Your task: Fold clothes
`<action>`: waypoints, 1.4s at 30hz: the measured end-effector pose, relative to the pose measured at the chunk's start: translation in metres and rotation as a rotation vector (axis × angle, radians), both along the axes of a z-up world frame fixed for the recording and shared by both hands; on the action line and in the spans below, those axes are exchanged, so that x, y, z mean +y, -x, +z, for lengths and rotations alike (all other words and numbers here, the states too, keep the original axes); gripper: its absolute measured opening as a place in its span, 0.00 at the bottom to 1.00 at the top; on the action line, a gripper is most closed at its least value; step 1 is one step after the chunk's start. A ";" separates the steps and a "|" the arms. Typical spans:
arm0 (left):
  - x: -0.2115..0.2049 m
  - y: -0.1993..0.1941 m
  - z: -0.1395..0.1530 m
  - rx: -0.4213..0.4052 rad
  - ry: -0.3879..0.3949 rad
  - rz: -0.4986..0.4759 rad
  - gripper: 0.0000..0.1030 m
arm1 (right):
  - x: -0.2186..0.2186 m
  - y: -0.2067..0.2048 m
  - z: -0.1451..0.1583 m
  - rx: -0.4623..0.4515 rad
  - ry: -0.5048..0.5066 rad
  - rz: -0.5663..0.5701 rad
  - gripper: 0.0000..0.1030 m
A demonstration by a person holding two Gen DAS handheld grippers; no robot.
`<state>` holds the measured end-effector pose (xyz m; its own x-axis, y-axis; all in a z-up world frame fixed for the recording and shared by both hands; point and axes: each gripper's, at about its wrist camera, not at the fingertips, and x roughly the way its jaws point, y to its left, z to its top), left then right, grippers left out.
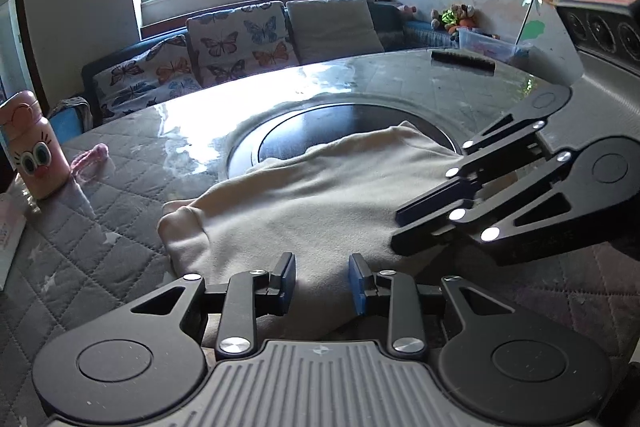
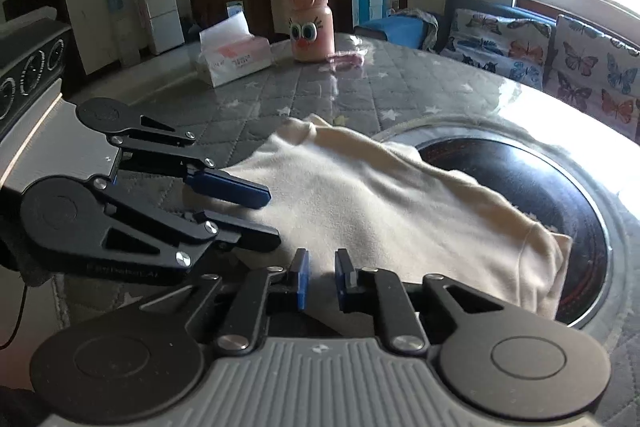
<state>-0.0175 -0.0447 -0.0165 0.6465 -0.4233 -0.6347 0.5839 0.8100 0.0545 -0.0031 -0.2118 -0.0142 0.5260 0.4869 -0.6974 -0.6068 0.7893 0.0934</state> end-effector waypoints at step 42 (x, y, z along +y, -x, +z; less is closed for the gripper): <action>0.040 -0.028 0.001 0.097 0.086 0.133 0.33 | -0.084 -0.015 0.007 0.045 -0.051 -0.236 0.17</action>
<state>0.0101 -0.0045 -0.0155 0.6378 -0.3936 -0.6620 0.4707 0.8796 -0.0695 0.0120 -0.2955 -0.0073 0.5985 0.3894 -0.7001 -0.4008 0.9022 0.1593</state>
